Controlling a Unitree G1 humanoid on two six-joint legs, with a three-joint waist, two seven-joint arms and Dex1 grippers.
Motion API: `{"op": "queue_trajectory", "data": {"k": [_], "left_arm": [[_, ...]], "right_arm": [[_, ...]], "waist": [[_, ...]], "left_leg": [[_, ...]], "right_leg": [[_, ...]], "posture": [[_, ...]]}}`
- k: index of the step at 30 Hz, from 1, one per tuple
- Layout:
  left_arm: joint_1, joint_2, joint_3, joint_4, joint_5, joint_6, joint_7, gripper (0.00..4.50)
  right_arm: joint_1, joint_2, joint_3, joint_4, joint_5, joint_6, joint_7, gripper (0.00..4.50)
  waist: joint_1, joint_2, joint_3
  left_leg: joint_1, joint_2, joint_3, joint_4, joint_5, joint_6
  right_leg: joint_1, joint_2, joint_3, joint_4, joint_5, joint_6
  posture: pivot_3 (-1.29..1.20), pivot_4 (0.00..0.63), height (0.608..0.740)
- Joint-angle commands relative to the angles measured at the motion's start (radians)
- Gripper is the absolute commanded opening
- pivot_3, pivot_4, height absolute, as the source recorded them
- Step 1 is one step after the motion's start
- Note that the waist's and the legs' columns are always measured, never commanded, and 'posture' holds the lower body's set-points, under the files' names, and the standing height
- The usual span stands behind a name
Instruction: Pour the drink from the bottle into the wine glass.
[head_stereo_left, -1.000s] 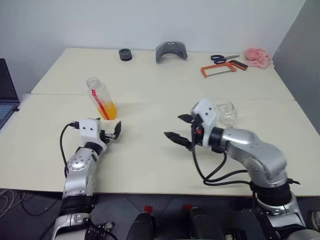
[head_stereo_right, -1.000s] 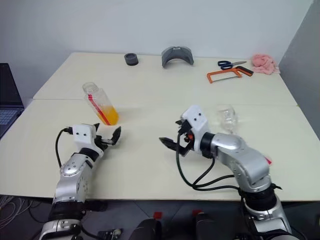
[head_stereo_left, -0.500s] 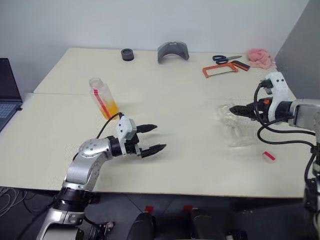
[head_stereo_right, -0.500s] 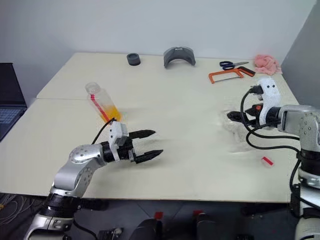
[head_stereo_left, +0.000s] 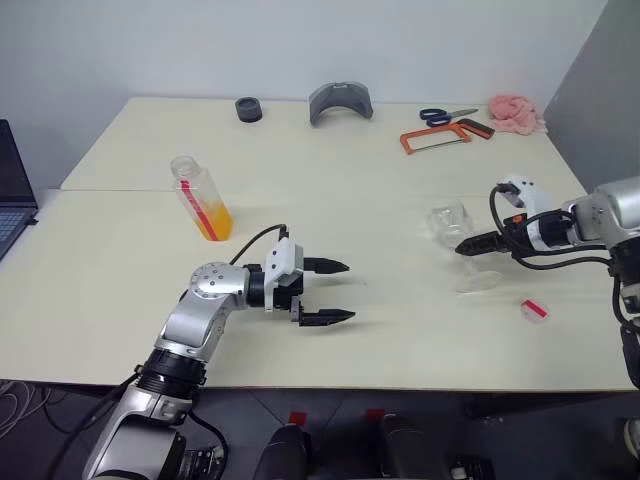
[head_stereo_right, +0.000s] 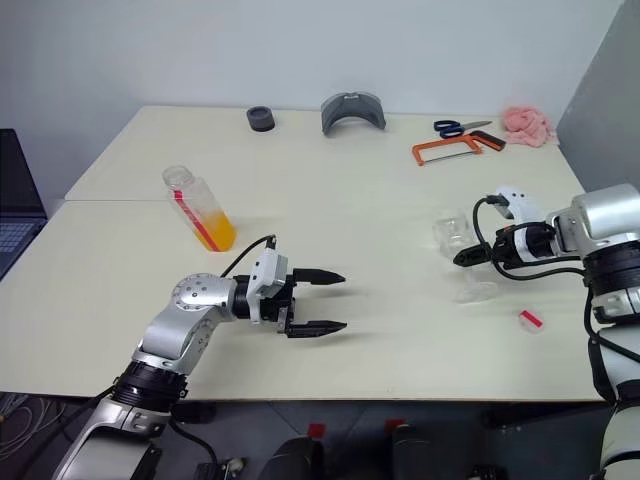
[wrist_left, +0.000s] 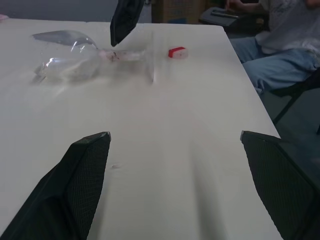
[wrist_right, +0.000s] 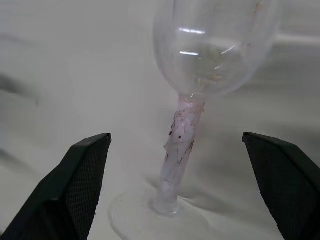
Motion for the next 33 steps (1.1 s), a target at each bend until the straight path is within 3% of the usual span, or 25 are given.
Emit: {"op": "queue_trajectory", "data": {"k": [1,6,8,10,18,20,25,30,33], "left_arm": [[-0.011,-0.014,-0.011,-0.014,0.013,-0.034,-0.007,4.47],[-0.005,-0.028,-0.016,-0.018,0.03,-0.051,-0.005,4.47],[-0.006,-0.03,-0.017,-0.017,0.037,-0.06,-0.003,4.5],[-0.009,-0.033,-0.016,-0.009,0.043,-0.069,-0.001,4.5],[-0.026,-0.048,-0.018,0.014,0.067,-0.098,0.004,4.5],[-0.025,-0.048,-0.018,0.015,0.07,-0.102,0.005,4.5],[-0.026,-0.044,-0.01,0.019,0.074,-0.101,0.012,4.5],[-0.022,-0.042,0.022,0.013,0.051,-0.068,0.042,4.5],[-0.023,-0.044,0.047,0.007,0.033,-0.039,0.069,4.5]], "right_arm": [[-0.059,0.003,0.076,0.079,-0.069,-0.051,0.1,4.5],[-0.104,0.054,0.132,0.192,-0.147,-0.098,0.176,4.5],[-0.112,0.067,0.141,0.214,-0.168,-0.112,0.205,4.13],[-0.117,0.078,0.155,0.226,-0.188,-0.117,0.239,3.58],[-0.117,0.119,0.159,0.279,-0.257,-0.15,0.291,0.6],[-0.117,0.126,0.145,0.285,-0.265,-0.153,0.289,0.14],[-0.144,0.156,0.041,0.331,-0.26,-0.168,0.217,0.15],[-0.209,0.227,-0.231,0.405,-0.194,-0.29,-0.027,0.15],[-0.161,0.273,-0.316,0.363,-0.19,-0.41,-0.128,0.15]], "waist": [[0.0,0.0,0.0],[-0.001,0.001,0.0],[-0.001,0.001,0.0],[-0.001,0.001,0.0],[-0.001,0.001,0.0],[-0.002,0.001,0.0],[-0.004,0.001,0.0],[-0.01,0.003,0.002],[-0.007,0.003,0.002]], "left_leg": [[0.0,0.0,0.0,0.0,0.0,0.0],[0.0,0.0,0.0,0.0,0.0,0.0],[0.0,0.0,0.0,0.0,0.0,0.0],[0.0,0.0,0.0,0.0,0.0,0.0],[0.0,0.0,-0.001,0.0,0.0,0.0],[0.0,0.0,-0.001,0.001,0.0,0.0],[0.0,0.0,-0.001,0.001,0.0,0.0],[0.001,0.0,-0.001,0.001,0.0,0.0],[0.0,0.0,0.0,0.0,0.0,0.0]], "right_leg": [[0.0,0.0,0.0,0.0,0.0,0.0],[-0.001,-0.001,0.0,0.0,0.0,0.0],[-0.001,-0.001,0.0,0.001,0.0,0.0],[-0.001,-0.001,0.0,0.001,0.0,0.0],[-0.001,-0.001,0.0,0.001,0.0,0.0],[-0.001,-0.001,0.0,0.001,0.0,0.0],[-0.001,-0.001,0.0,0.002,0.0,0.0],[-0.002,-0.001,0.002,0.003,0.0,0.0],[-0.002,-0.001,0.001,0.003,0.0,0.0]], "posture": [[0.0,0.15,0.74],[0.0,0.15,0.74],[0.0,0.15,0.74],[0.0,0.15,0.74],[0.0,0.15,0.74],[0.0,0.15,0.74],[0.0,0.15,0.74],[0.0,0.15,0.74],[0.0,0.15,0.74]]}}
